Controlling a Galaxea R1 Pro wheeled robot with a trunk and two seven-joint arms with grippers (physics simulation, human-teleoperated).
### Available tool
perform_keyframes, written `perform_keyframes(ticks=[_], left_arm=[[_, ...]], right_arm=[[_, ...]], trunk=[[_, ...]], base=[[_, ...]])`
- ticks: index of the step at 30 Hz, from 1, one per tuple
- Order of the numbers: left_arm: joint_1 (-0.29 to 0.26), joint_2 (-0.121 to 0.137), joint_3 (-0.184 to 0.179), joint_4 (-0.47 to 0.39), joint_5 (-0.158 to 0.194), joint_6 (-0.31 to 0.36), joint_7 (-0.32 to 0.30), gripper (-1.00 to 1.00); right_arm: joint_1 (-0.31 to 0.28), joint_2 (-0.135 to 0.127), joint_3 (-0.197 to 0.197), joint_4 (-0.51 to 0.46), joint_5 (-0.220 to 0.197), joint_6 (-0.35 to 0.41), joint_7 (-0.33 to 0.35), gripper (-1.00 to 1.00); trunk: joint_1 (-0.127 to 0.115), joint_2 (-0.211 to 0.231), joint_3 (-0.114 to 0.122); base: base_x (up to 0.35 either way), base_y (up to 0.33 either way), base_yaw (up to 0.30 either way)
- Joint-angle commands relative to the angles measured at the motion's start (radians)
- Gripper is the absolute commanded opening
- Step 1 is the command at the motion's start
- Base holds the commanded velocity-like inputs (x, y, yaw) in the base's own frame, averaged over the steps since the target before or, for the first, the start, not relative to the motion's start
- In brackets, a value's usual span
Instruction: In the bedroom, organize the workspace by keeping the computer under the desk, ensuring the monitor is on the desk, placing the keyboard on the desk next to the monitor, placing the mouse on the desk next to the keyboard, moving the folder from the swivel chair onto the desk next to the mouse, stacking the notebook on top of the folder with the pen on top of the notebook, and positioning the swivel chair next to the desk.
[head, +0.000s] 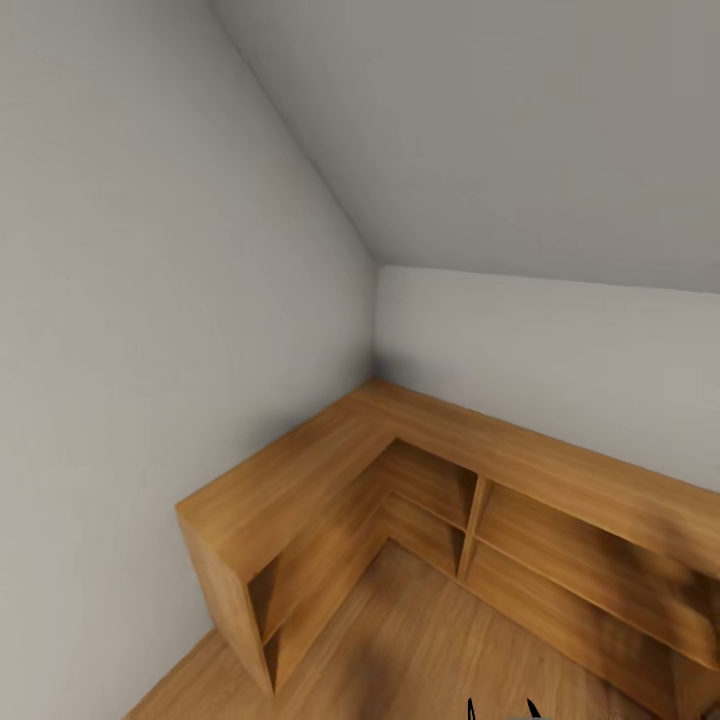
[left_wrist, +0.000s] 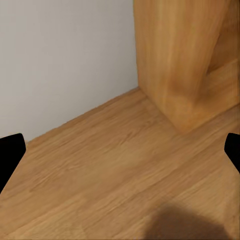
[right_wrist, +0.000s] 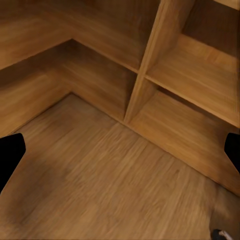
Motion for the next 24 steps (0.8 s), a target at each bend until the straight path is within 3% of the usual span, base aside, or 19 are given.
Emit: perform_keyframes(ticks=[1,7,24], left_arm=[[0.0,0.0,-0.003,0.0,0.006,-0.001,-0.001,1.0],[0.0,0.001,-0.003,0.0,0.006,0.004,0.0,1.0],[0.0,0.0,-0.002,0.0,0.006,0.004,0.004,1.0]], right_arm=[[-0.001,0.001,0.009,0.001,-0.004,-0.002,-0.006,1.0],[-0.001,0.001,0.009,0.001,-0.004,-0.002,-0.006,1.0],[-0.001,0.002,0.01,0.001,-0.004,-0.001,-0.006,1.0]], trunk=[[0.001,-0.002,-0.002],[0.001,-0.002,-0.002],[0.001,-0.002,-0.002]], base=[[0.265,0.233,-0.268],[0.197,0.156,-0.268],[0.008,0.036,-0.27]])
